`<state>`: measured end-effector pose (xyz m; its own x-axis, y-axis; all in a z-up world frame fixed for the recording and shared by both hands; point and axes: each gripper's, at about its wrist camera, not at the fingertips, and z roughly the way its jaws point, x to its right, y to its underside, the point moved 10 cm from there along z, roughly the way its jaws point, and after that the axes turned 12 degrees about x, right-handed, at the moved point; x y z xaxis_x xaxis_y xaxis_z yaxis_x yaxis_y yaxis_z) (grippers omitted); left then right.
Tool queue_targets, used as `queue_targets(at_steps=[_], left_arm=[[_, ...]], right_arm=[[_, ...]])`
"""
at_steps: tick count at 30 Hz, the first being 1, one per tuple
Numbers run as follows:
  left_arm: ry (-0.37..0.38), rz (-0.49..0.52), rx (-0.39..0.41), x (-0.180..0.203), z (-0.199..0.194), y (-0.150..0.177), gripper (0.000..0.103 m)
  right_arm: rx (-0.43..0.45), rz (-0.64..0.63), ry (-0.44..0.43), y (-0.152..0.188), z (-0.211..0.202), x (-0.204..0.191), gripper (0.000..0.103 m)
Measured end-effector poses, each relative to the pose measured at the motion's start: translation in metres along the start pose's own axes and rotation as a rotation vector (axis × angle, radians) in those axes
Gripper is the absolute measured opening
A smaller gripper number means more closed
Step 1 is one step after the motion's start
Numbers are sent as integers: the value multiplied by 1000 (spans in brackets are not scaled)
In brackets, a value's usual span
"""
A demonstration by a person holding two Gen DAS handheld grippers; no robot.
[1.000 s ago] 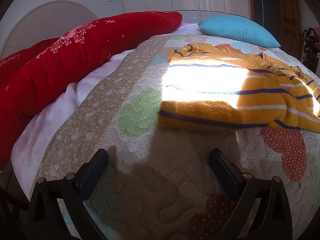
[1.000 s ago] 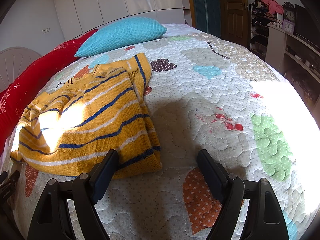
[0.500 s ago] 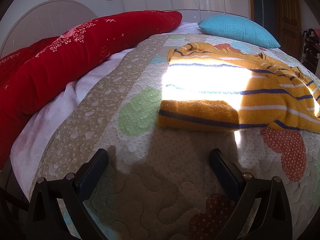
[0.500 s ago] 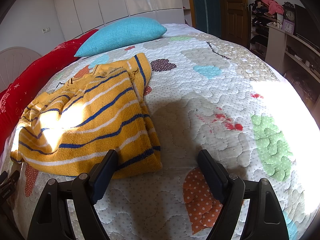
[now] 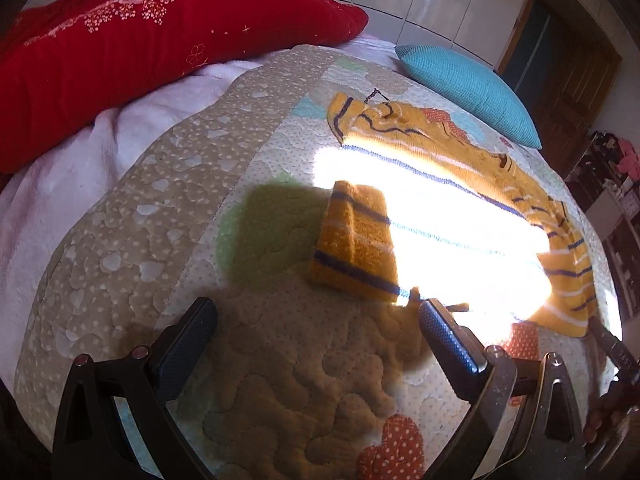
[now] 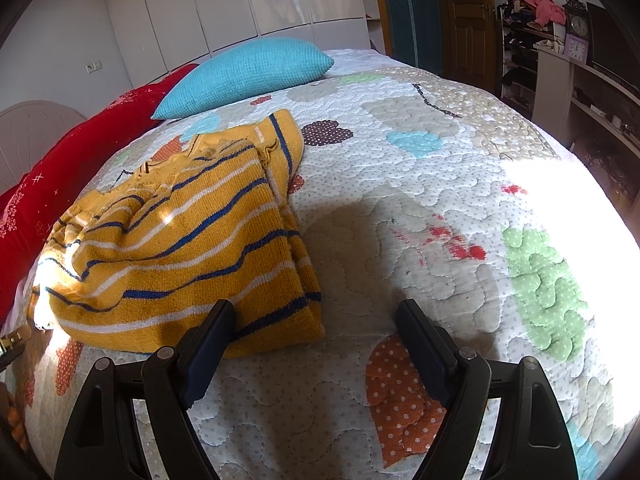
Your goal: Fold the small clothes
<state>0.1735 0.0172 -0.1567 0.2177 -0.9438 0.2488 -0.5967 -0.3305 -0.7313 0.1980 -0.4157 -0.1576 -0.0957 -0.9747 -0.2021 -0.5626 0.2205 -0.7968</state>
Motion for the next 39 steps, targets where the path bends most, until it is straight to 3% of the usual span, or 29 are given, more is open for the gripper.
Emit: queue_targets(at_steps=[5, 7, 8, 9, 10, 15, 20, 22, 24, 26, 27, 29, 32, 34, 36, 39], left_arm=[[164, -139, -42, 25, 23, -25, 101], [190, -147, -68, 37, 36, -28, 93], [168, -123, -79, 41, 42, -28, 63], [117, -87, -93, 42, 46, -29, 22], [97, -70, -109, 43, 49, -32, 12], [147, -63, -49, 79, 23, -81, 10], [309, 105, 12, 207, -6, -117, 4], [407, 187, -11, 273, -16, -107, 4], [459, 262, -48, 327, -16, -84, 4], [488, 312, -100, 362, -9, -56, 4], [502, 324, -131, 372, -6, -41, 4], [527, 341, -177, 378, -4, -15, 5], [561, 368, -209, 365, -19, 10, 6], [578, 368, -207, 345, -39, 18, 21], [561, 357, -174, 313, -58, 19, 61], [492, 370, -95, 259, -84, 18, 65]], right_arm=[[5, 17, -17, -1, -1, 1, 87], [5, 19, -19, -1, -1, 0, 87], [5, 18, -17, -1, -1, 0, 87], [5, 17, -16, -1, -1, 1, 87], [4, 15, -15, -1, -2, 1, 87], [12, 34, -32, -2, -2, 1, 88], [42, 112, -84, -5, -9, 7, 87], [81, 177, -80, -10, -17, 18, 87], [165, 298, -48, -15, -33, 42, 88], [219, 479, -19, -10, -45, 77, 87], [241, 567, -50, -6, -49, 89, 82], [272, 594, -94, -6, -56, 93, 81], [233, 473, -59, -6, -55, 75, 87], [217, 434, -57, -7, -52, 68, 91], [207, 444, -63, -6, -50, 68, 91], [188, 455, -75, -6, -52, 70, 91]])
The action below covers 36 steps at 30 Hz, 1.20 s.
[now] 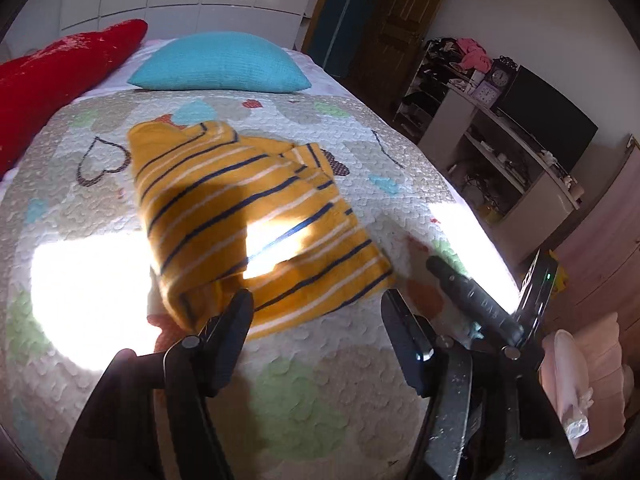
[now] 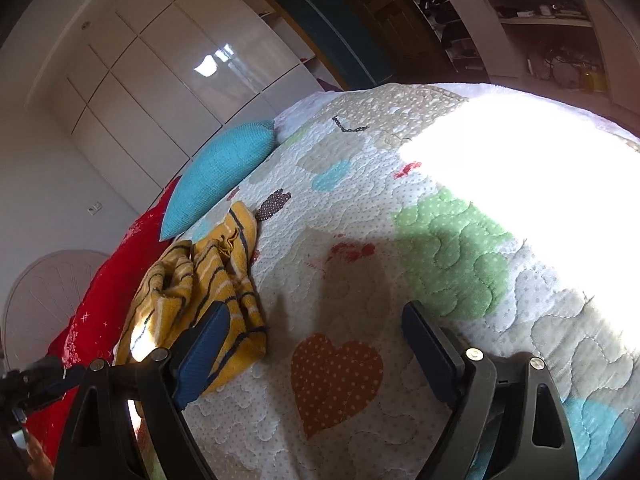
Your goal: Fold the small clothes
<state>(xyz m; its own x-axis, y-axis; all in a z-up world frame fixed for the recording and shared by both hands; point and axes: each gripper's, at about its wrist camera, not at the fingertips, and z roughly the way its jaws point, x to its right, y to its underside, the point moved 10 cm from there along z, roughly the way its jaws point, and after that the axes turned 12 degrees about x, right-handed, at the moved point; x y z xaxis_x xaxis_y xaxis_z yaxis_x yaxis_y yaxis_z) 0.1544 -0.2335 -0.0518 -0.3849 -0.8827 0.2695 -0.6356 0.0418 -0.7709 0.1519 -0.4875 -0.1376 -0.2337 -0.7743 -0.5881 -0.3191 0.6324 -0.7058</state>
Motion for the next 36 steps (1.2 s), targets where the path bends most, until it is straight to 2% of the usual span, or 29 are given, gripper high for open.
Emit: queue_targets(at_steps=[2, 3, 5, 7, 9, 12, 15, 16, 17, 18, 19, 20, 21, 25, 28, 32, 35, 36], left_arm=[[-66, 25, 28, -25, -27, 12, 67], [-97, 24, 43, -38, -37, 18, 70], [-133, -12, 65, -60, -56, 28, 71], [-141, -67, 71, -79, -69, 40, 71], [-150, -116, 80, -94, -76, 49, 71], [-164, -174, 84, -111, -79, 61, 72], [-173, -225, 68, -128, -78, 73, 72], [-177, -240, 61, -132, -76, 77, 72], [-180, -253, 56, -133, -78, 82, 72], [-184, -262, 51, -136, -77, 86, 72], [-189, -268, 44, -139, -77, 89, 72], [-194, -270, 35, -141, -76, 92, 72], [-198, -272, 26, -144, -74, 95, 72], [-204, -279, 4, -144, -68, 97, 72], [-195, -274, 22, -135, -70, 91, 72], [-177, -258, 17, -126, -63, 88, 72], [-165, -264, -21, -121, -48, 91, 72], [-161, -269, -32, -119, -43, 91, 72]], right_arm=[[-50, -51, 22, -4, 4, -7, 91], [-51, -70, 5, -7, 4, -17, 91], [-72, -95, -84, -11, 8, -52, 91], [-125, -129, -176, -11, 21, -92, 91], [-152, -198, -223, -12, 39, -129, 91], [-208, -363, -242, -7, 79, -176, 91], [-304, -446, -240, 10, 122, -198, 90], [-338, -465, -228, 18, 136, -200, 89], [-371, -475, -214, 27, 146, -199, 79], [-405, -475, -209, 37, 154, -200, 57], [-435, -465, -214, 46, 158, -201, 45], [-447, -453, -222, 51, 158, -203, 27], [-447, -439, -238, 54, 154, -206, 17], [-386, -375, -282, 35, 128, -220, 13], [-303, -358, -264, 8, 107, -211, 13], [-251, -312, -165, -10, 84, -156, 13], [-305, -290, -101, 7, 85, -110, 14], [-325, -269, -101, 13, 87, -101, 20]])
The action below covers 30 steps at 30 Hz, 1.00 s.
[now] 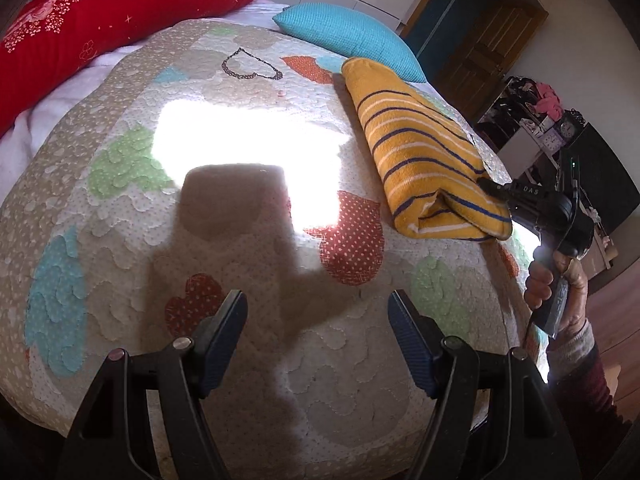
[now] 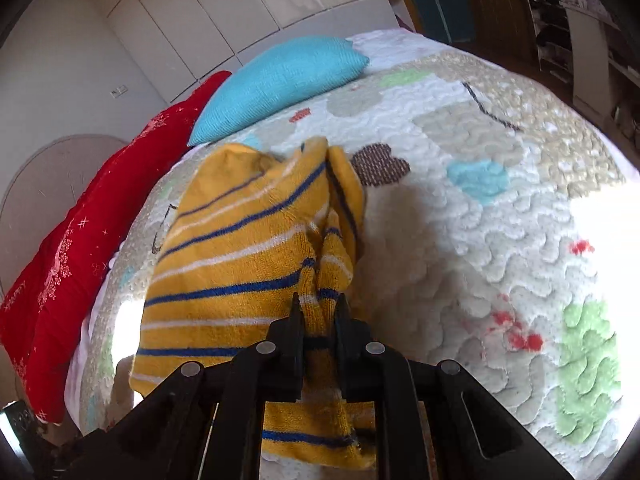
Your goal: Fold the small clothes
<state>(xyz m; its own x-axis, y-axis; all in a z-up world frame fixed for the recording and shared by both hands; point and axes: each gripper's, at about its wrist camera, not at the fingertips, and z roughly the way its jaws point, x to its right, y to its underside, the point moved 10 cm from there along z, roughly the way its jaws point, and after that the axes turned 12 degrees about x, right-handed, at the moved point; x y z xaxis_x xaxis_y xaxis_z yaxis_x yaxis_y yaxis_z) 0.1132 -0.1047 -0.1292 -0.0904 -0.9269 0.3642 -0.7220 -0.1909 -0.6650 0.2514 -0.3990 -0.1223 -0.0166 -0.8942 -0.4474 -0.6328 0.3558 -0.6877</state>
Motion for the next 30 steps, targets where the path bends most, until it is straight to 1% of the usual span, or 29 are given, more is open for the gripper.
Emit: queue_targets(at_steps=[1, 2, 3, 5, 7, 8, 10, 11, 12, 13, 14, 16, 19, 20, 21, 22, 23, 24, 25, 26, 27, 28, 29, 30], left_arm=[[0, -3, -8, 3, 3, 0, 72], [-3, -4, -11, 6, 6, -2, 72], [-7, -2, -9, 10, 6, -4, 72], [-11, 15, 5, 17, 5, -9, 72], [-22, 44, 18, 22, 6, -11, 74], [-30, 57, 21, 24, 7, -11, 75], [-39, 73, 15, 28, 10, -8, 75], [-37, 74, 10, 30, 11, -5, 75], [-35, 75, 7, 33, 11, -2, 75], [-32, 78, 8, 36, 11, -1, 75], [-31, 87, 15, 39, 9, 0, 75], [-37, 117, 46, 46, 2, -1, 75], [-50, 168, 89, 51, -8, -6, 78], [-55, 182, 99, 52, -10, -6, 80], [-63, 193, 107, 51, -11, -7, 81], [-72, 201, 111, 49, -12, -7, 81], [-79, 203, 111, 46, -12, -6, 81], [-84, 200, 109, 43, -12, -5, 81], [-85, 193, 105, 39, -12, -4, 81], [-84, 185, 103, 36, -11, -3, 81], [-86, 179, 102, 33, -11, -2, 81], [-90, 174, 99, 30, -11, -1, 81], [-94, 170, 96, 27, -10, 0, 81], [-97, 165, 94, 23, -9, 0, 81]], right_arm=[[-12, 11, 11, 5, 2, 6, 25], [-9, 15, 25, 6, 1, 10, 39], [8, 20, 36, 2, -4, 12, 43], [85, 11, 51, -15, -23, 12, 43], [199, -34, 98, -38, -47, 8, 43], [247, -52, 98, -49, -56, 1, 46], [307, -85, 57, -65, -65, -21, 59], [319, -108, 34, -70, -62, -34, 73], [311, -133, -4, -72, -54, -48, 84], [274, -156, -56, -71, -40, -62, 86], [232, -172, -82, -68, -24, -72, 86], [168, -179, -90, -67, 7, -78, 86], [58, -58, -147, -64, 49, -69, 85], [28, -22, -136, -64, 63, -59, 83], [9, -11, -73, -63, 78, -43, 83], [-23, -23, 56, -58, 93, -18, 86], [-79, -8, 116, -49, 108, 1, 101], [-91, 56, 89, -45, 113, 12, 101], [-54, 103, 65, -50, 105, 15, 100], [-22, 112, 84, -55, 92, 15, 97], [25, 89, 111, -60, 77, 11, 91], [85, 43, 115, -66, 59, 2, 87], [138, -11, 102, -70, 40, -11, 84], [181, -56, 68, -71, 21, -27, 80]])
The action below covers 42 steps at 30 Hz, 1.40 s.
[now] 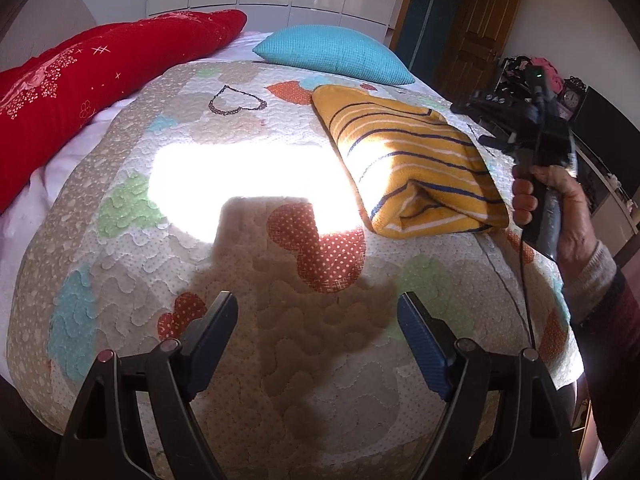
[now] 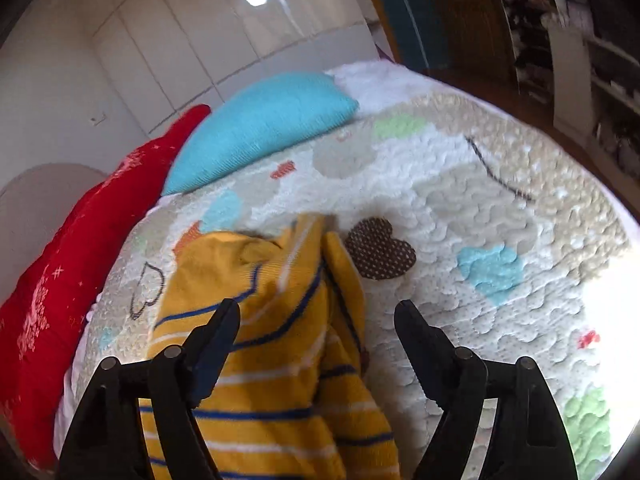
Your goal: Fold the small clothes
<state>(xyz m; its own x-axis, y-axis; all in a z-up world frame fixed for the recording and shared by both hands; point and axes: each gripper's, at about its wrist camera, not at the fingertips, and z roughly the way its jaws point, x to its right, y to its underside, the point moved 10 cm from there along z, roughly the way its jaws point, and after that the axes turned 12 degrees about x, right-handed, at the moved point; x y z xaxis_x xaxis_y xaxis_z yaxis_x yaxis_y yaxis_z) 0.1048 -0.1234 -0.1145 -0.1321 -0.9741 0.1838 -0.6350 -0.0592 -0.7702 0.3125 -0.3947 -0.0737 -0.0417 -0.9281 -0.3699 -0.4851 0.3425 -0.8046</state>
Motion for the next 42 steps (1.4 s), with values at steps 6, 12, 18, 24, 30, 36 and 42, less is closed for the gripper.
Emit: queue_targets(at_steps=[6, 12, 18, 24, 30, 36, 42], left_arm=[[-5, -66, -8, -5, 1, 3, 81], [1, -62, 18, -2, -13, -2, 82], [-22, -70, 29, -8, -10, -1, 83], [-29, -42, 20, -2, -8, 5, 83], [-59, -29, 88, -6, -21, -7, 84], [-271, 51, 370, -19, -59, -41, 101], [-353, 101, 640, 0, -109, -78, 103]], right_arm=[[-142, 1, -473, 55, -52, -101, 50], [-376, 163, -520, 157, -35, -94, 37], [-305, 98, -458, 128, -57, -75, 41], [-90, 70, -284, 43, -22, -52, 66], [-96, -99, -55, 54, 15, -24, 66], [0, -187, -28, 74, -81, -16, 78], [55, -110, 44, 105, -157, 21, 82]])
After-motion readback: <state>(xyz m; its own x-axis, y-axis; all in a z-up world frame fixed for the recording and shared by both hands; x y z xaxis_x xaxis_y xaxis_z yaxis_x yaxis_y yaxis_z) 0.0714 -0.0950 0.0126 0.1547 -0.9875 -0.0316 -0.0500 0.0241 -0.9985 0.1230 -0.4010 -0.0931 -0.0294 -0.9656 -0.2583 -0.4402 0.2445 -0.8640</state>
